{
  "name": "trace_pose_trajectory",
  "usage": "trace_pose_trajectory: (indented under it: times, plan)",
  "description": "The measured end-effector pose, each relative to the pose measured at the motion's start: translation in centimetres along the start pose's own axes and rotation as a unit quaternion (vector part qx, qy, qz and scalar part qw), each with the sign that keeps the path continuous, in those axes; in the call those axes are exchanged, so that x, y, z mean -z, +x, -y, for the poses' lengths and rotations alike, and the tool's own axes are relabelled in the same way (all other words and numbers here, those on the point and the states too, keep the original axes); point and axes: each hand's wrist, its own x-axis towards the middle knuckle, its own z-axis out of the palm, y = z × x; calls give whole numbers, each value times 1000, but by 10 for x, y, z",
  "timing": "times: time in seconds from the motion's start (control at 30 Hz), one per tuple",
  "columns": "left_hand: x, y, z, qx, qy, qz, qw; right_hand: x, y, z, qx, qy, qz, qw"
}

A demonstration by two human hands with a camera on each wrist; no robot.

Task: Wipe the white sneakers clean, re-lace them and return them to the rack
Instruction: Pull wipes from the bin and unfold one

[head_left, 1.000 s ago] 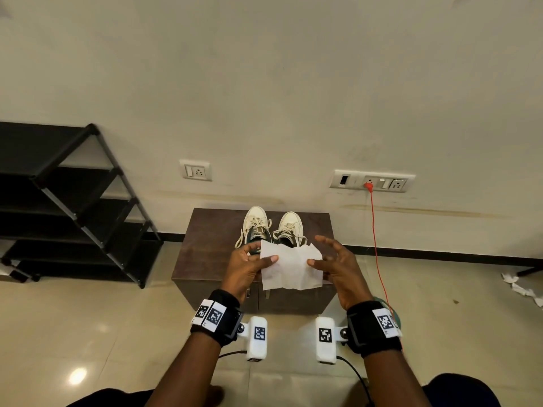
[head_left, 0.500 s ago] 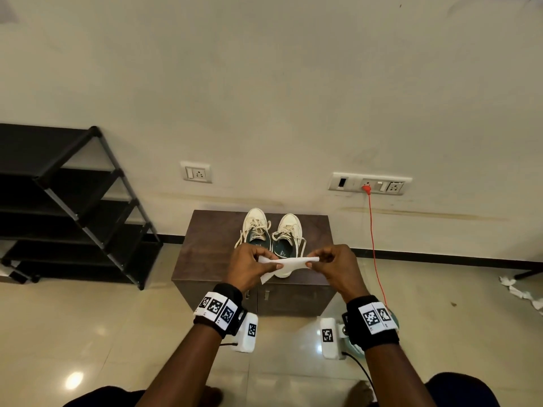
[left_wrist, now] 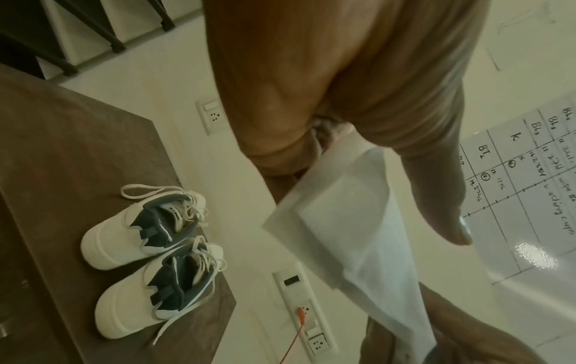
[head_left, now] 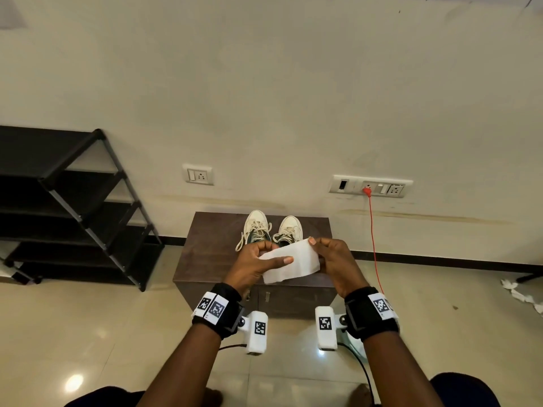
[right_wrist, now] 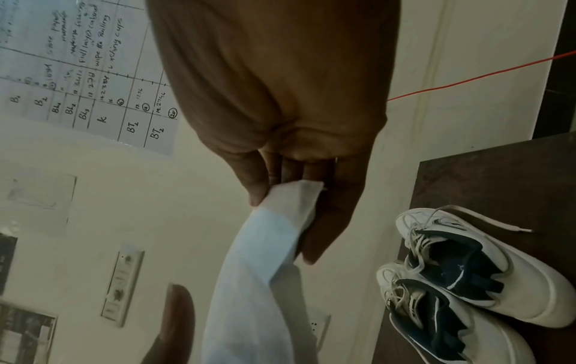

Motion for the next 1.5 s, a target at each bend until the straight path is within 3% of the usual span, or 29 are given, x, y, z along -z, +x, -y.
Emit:
trace_pose_trajectory:
  times: [0.17, 0.37, 0.43, 0.53, 0.63, 0.7, 0.83, 0.93, 1.0, 1.17, 1.23, 1.33, 1.5]
  plan:
    - [-5, -2, -6, 38, -20, 34, 999, -5, 0, 2, 10, -23, 1, 1000]
    - [4, 0, -3, 16, 23, 53, 998, 0, -2, 7, 9, -3, 32, 999]
    - [4, 2, -1, 18, 37, 54, 998, 4, -1, 5, 28, -16, 39, 999]
    - [0, 3, 3, 43, 32, 46, 998, 6, 1, 3, 98, -65, -4, 993]
    - [-7, 3, 5, 78, 5, 25, 997, 1, -1, 0, 180, -154, -63, 969]
    - [-14, 4, 6, 98, -6, 5, 995, -7, -8, -2, 233, -245, -88, 937]
    - [-25, 4, 2, 132, -84, -12, 988, -20, -23, -19, 339, -307, -60, 888]
    - [-28, 2, 1, 142, -177, 17, 974, -21, -30, -36, 365, -342, -36, 865]
    - [-27, 0, 1, 129, -179, 31, 975, -20, -35, -41, 366, -356, -26, 859]
    - [-26, -1, 7, 122, -168, 23, 978, -11, -38, -38, 328, -294, -86, 894]
    - [-28, -1, 8, 124, -173, 12, 977, -9, -36, -37, 246, -228, -111, 936]
    - [-31, -3, 12, 113, -147, 19, 982, -12, -35, -38, 100, -116, -74, 985]
    - [-33, -7, 18, 79, -19, 7, 997, -13, -32, -51, 66, -38, -75, 994]
